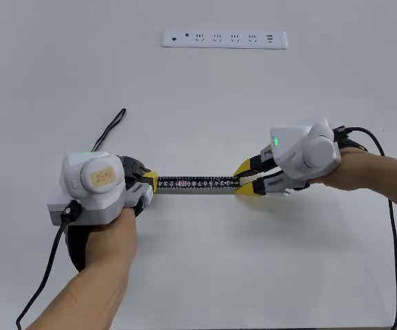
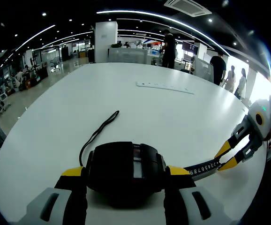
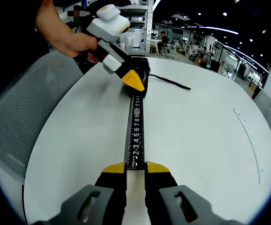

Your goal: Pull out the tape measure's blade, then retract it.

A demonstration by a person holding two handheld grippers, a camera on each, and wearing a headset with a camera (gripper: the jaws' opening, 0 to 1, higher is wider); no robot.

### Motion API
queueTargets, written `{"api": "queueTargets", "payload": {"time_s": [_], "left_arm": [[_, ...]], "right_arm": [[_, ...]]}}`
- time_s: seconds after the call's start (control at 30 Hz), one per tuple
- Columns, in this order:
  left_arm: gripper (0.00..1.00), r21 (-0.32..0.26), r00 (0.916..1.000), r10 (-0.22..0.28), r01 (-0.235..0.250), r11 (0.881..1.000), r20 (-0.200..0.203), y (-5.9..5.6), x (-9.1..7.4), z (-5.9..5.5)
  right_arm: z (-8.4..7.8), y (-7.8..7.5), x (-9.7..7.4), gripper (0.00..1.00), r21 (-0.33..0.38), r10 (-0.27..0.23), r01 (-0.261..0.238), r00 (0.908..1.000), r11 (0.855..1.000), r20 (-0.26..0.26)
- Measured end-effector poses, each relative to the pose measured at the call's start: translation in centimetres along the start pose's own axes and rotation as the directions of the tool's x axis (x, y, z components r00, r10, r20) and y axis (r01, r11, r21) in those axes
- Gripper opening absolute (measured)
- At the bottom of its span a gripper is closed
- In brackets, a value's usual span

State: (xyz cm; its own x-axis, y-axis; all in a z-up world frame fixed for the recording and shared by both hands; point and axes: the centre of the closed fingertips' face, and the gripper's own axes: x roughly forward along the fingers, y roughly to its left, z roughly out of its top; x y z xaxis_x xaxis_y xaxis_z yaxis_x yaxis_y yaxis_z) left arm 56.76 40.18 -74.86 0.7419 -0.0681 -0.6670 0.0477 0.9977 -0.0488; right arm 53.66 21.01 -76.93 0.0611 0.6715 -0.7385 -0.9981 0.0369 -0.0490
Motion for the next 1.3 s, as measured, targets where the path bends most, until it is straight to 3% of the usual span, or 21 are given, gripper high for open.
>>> {"api": "queueTargets", "payload": {"time_s": [0.5,1.3], "left_arm": [[0.63,-0.009,1.0000,-0.006,0.006,1.000,-0.008,0.0,0.0,0.1],[0.63,-0.012,0.9999,-0.011,0.011,1.000,-0.010,-0.1,0.0,0.0]], "right_arm": [[1.3,-0.3,0.9,0.12,-0.009,0.009,-0.009,0.9999,1.000,0.012],[4.8,-0.5,4.4,0.13,-0.013,0.025,-0.024,0.9986,1.000,0.047]]}}
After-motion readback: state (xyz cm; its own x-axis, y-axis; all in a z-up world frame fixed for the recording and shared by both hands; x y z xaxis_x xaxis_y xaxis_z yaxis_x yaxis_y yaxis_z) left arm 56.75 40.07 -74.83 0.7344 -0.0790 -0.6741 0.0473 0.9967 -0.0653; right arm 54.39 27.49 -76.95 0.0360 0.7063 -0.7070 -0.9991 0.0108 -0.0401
